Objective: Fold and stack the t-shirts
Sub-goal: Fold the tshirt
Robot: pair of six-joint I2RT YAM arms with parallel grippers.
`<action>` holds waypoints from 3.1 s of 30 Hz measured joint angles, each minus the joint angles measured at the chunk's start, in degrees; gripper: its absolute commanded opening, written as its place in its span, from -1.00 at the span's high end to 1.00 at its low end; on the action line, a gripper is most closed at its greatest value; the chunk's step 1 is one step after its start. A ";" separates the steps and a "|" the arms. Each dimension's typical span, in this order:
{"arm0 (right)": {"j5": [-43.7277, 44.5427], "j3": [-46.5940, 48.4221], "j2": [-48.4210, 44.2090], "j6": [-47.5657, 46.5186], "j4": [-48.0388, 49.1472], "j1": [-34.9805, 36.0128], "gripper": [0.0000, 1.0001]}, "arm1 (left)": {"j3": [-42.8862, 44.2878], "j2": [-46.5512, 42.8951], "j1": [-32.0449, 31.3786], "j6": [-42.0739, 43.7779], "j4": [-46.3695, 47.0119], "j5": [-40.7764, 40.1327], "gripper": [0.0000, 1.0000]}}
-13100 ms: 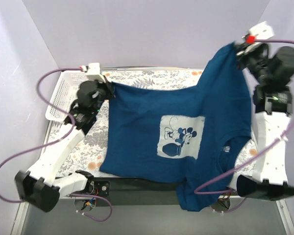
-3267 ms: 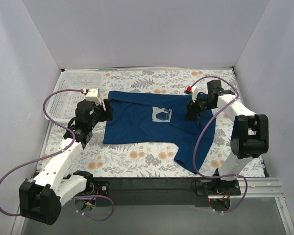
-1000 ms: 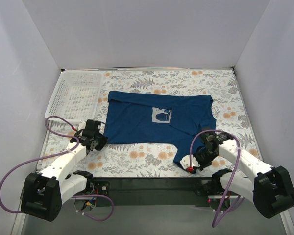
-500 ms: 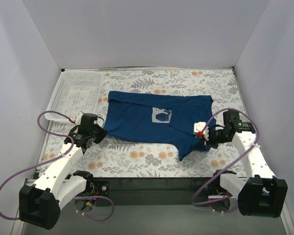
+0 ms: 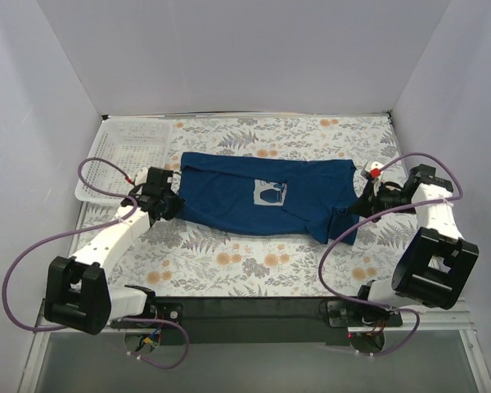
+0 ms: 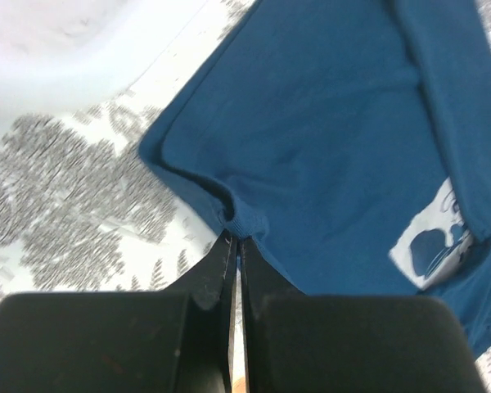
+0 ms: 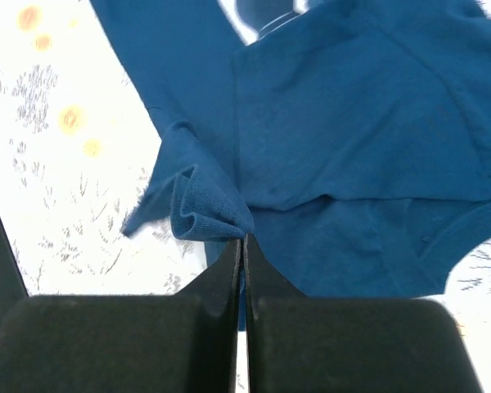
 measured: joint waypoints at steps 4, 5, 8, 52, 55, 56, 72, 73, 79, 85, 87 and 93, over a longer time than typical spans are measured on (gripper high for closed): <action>-2.45 3.78 4.44 2.51 0.13 -1.38 0.97 | 4.28 5.07 0.33 1.40 2.01 -0.44 1.00; -2.80 4.37 5.16 2.97 0.20 -1.44 0.97 | 5.33 6.32 0.39 1.75 2.23 -0.55 1.00; -3.69 6.10 7.21 4.59 0.24 -1.49 0.97 | 7.65 9.57 0.66 2.91 3.32 -0.94 1.00; -1.86 23.39 25.77 37.24 12.92 3.61 0.97 | 31.93 38.07 1.77 18.12 5.46 -7.80 1.00; 0.33 23.08 25.77 41.81 16.31 3.78 0.97 | 32.44 38.12 1.77 18.49 5.49 -7.82 1.00; 0.94 22.91 25.77 43.21 17.57 3.91 0.97 | 32.54 38.14 1.77 18.53 5.46 -7.82 1.00; 6.05 22.38 26.03 56.94 26.77 9.03 0.97 | 34.69 41.77 1.79 20.39 5.25 -7.85 1.00; 6.05 22.38 26.03 57.35 27.10 9.07 0.97 | 34.69 41.77 1.79 20.46 5.22 -7.87 1.00; 6.08 22.38 26.64 58.47 27.61 9.05 0.97 | 34.69 41.77 1.79 20.70 5.25 -7.87 1.00; 6.97 22.38 27.15 59.52 27.93 9.07 0.97 | 34.69 41.77 1.79 21.07 5.25 -7.89 1.00; 7.58 22.38 27.15 59.74 28.41 9.07 0.97 | 34.69 41.77 1.77 21.22 5.25 -7.91 1.00; 9.31 22.36 27.23 61.09 29.62 9.07 0.97 | 36.17 42.27 1.79 21.68 4.83 -8.00 0.84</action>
